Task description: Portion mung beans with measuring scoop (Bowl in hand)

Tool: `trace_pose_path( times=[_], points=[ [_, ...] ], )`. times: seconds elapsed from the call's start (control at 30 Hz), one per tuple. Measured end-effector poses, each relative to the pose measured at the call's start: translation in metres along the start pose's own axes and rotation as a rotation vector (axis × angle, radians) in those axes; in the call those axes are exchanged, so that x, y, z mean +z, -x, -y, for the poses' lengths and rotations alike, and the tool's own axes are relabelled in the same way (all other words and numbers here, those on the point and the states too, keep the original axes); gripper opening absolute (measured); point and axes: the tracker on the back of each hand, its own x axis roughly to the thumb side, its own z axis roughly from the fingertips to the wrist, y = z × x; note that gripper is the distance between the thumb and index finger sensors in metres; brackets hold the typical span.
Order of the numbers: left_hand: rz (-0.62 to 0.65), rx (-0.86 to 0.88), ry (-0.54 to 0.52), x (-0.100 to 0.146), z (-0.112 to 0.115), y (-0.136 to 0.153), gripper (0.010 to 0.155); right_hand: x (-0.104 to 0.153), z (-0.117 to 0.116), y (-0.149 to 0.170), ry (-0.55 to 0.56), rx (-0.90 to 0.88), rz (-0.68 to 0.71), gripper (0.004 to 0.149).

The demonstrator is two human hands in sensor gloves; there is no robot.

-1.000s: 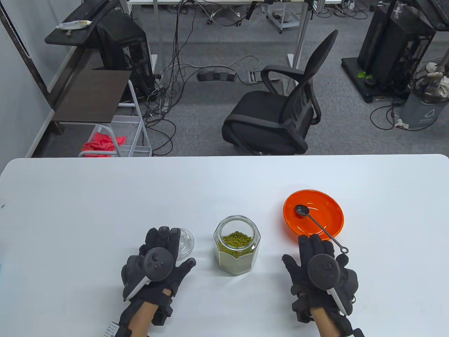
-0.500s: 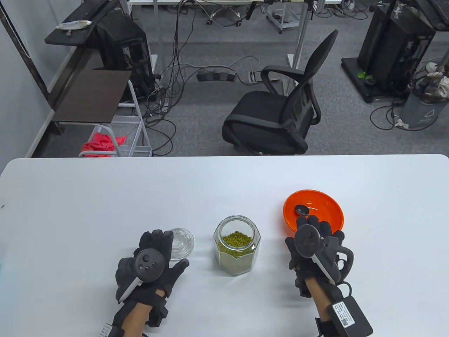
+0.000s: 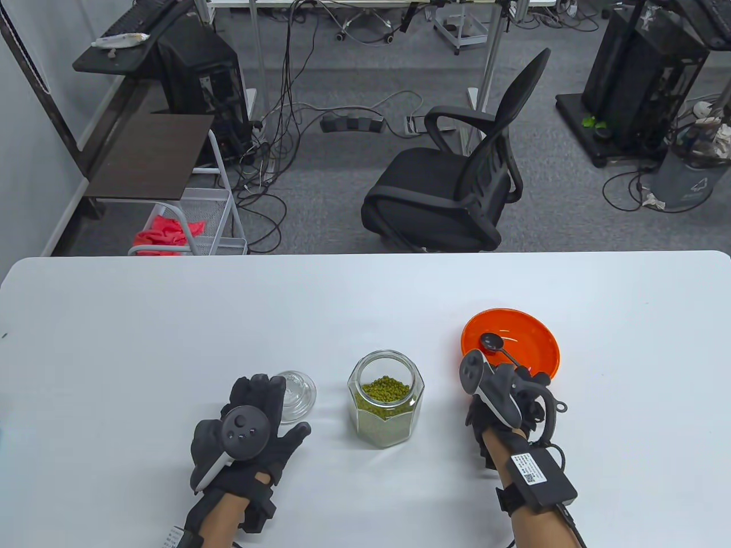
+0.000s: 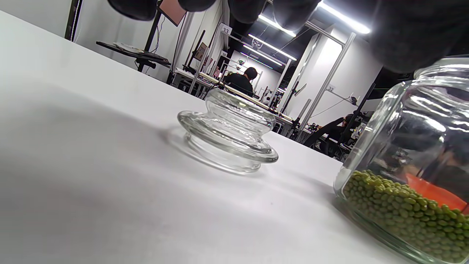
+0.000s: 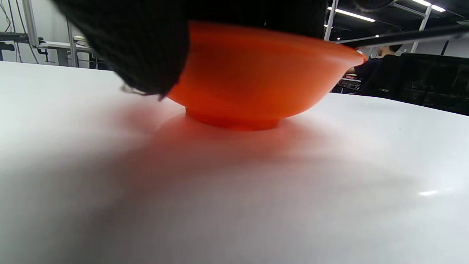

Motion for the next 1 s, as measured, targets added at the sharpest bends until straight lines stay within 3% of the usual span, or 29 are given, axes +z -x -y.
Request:
trace_pose_path(
  times=[0.2,0.57,0.7,1.0],
  points=[
    [-0.006,-0.001,0.005,0.001,0.0,0.0,0.089,0.0,-0.001,0.003,0.102,0.02,0.023,0.038],
    [-0.015,0.01,0.022,0.001,0.002,0.002,0.089,0.005,0.012,0.007,0.162,0.046,0.062,0.037],
    [-0.002,0.011,0.026,0.001,0.004,-0.002,0.088,0.015,0.03,0.003,0.205,0.006,0.109,0.037],
    [0.036,0.025,0.013,0.001,-0.005,-0.012,0.088,0.034,0.092,-0.01,0.266,-0.123,0.223,0.037]
  ],
)
